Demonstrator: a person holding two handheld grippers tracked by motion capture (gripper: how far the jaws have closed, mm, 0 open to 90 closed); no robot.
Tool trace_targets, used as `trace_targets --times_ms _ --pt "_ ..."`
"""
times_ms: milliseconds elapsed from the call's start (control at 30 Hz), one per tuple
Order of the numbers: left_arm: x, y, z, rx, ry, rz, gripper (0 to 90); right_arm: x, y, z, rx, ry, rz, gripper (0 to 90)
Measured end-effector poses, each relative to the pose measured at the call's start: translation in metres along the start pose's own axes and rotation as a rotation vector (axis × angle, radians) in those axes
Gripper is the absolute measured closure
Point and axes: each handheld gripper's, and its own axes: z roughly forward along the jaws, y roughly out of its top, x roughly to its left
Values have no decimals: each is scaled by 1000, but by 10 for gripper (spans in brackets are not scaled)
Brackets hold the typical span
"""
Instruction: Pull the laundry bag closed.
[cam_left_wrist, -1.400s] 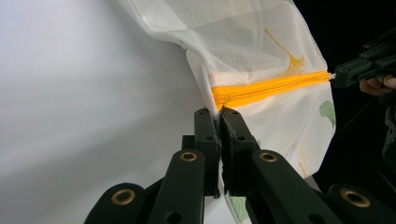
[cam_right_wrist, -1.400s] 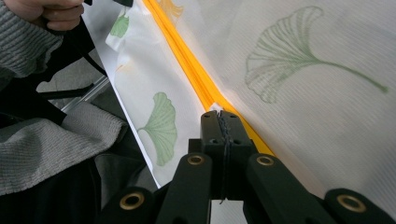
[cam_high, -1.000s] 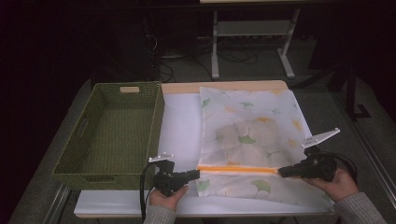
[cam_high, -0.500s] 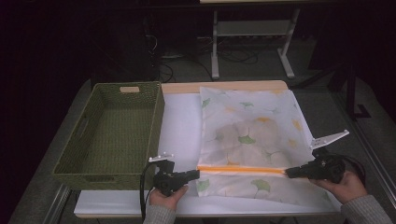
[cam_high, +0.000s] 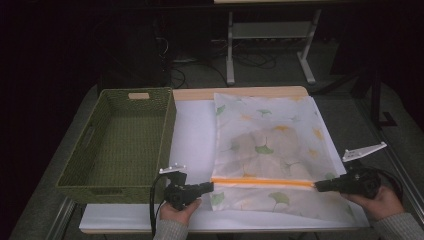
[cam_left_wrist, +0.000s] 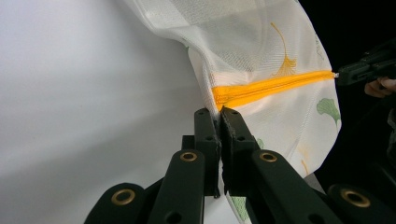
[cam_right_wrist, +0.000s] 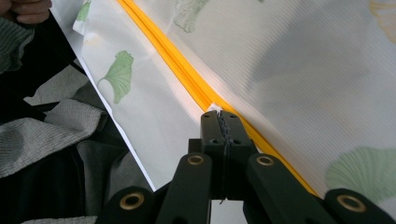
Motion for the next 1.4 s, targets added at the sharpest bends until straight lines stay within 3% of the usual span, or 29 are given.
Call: trace_targets --times_ms 1400 --pt "3 -1 -1 0 9 1 863 -38 -43 -27 -26 -59 106 896"
